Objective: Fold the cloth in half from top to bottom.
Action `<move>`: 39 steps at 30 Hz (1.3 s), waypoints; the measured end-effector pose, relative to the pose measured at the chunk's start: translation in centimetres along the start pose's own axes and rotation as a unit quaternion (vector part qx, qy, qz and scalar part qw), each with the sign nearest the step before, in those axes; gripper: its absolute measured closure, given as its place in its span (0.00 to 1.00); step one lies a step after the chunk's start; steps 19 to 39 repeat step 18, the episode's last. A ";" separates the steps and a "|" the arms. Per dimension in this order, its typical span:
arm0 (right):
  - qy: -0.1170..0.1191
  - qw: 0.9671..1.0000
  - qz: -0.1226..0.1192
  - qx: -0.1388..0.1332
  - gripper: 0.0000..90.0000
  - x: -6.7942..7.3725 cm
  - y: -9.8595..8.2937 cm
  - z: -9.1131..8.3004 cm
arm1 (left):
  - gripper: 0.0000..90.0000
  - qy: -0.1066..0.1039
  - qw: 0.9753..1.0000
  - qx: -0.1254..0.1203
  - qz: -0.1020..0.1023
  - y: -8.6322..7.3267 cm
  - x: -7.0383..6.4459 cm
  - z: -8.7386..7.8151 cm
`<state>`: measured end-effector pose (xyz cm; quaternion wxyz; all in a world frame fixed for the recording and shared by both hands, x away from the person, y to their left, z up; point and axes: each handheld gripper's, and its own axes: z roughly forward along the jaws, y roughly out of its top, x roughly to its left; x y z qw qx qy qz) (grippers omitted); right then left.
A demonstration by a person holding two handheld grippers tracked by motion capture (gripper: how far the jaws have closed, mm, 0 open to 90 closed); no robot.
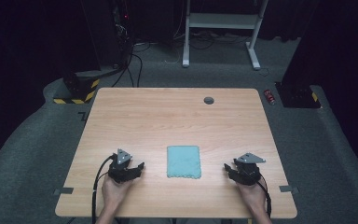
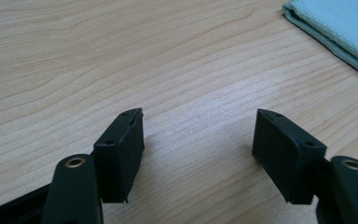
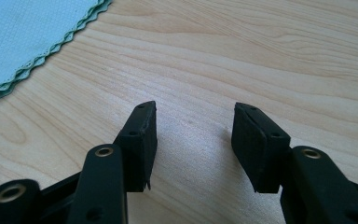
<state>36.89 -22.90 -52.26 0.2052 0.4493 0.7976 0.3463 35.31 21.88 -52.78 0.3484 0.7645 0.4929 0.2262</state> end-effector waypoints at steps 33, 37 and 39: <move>0.001 1.000 0.001 0.001 0.52 0.0 0.0 0.0 | 0.35 0.000 1.000 0.000 -0.002 0.0 0.0 0.0; 0.001 1.000 0.001 0.001 0.52 0.0 0.0 0.0 | 0.35 0.000 1.000 0.000 -0.002 0.0 0.0 0.0; 0.001 1.000 0.001 0.001 0.52 0.0 0.0 0.0 | 0.35 0.000 1.000 0.000 -0.002 0.0 0.0 0.0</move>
